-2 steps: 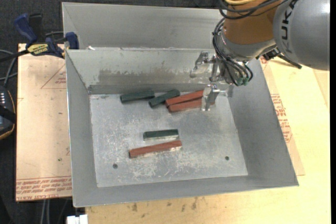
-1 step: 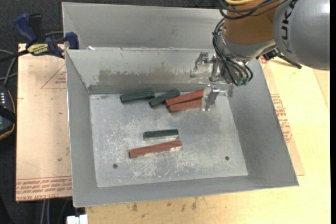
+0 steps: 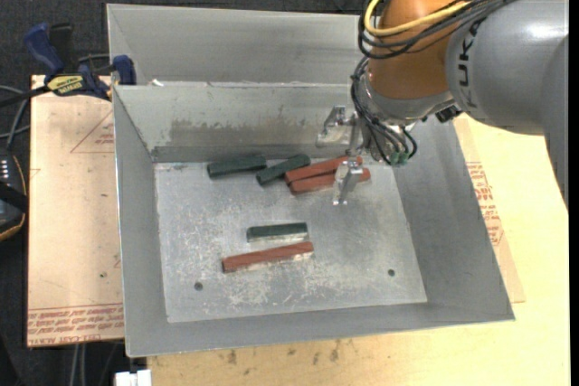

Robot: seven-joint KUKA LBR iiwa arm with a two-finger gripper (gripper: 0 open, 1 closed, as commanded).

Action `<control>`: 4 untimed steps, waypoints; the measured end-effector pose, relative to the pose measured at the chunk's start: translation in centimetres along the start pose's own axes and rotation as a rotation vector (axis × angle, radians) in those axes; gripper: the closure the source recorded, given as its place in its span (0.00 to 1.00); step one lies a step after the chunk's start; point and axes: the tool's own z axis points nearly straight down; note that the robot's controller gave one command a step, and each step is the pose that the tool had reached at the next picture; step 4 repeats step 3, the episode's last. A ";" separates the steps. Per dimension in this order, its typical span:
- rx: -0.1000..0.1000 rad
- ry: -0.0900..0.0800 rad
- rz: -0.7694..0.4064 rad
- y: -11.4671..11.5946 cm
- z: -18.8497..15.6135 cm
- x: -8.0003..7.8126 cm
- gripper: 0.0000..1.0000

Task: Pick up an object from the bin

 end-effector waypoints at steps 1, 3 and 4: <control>0.001 -0.020 0.130 -0.2 7.9 -0.8 1.00; 0.000 0.001 0.133 1.9 -8.7 0.8 1.00; 0.000 0.001 0.133 1.9 -8.7 0.8 1.00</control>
Offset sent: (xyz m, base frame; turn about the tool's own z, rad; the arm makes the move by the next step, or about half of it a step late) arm 0.0000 0.0000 0.0000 0.0000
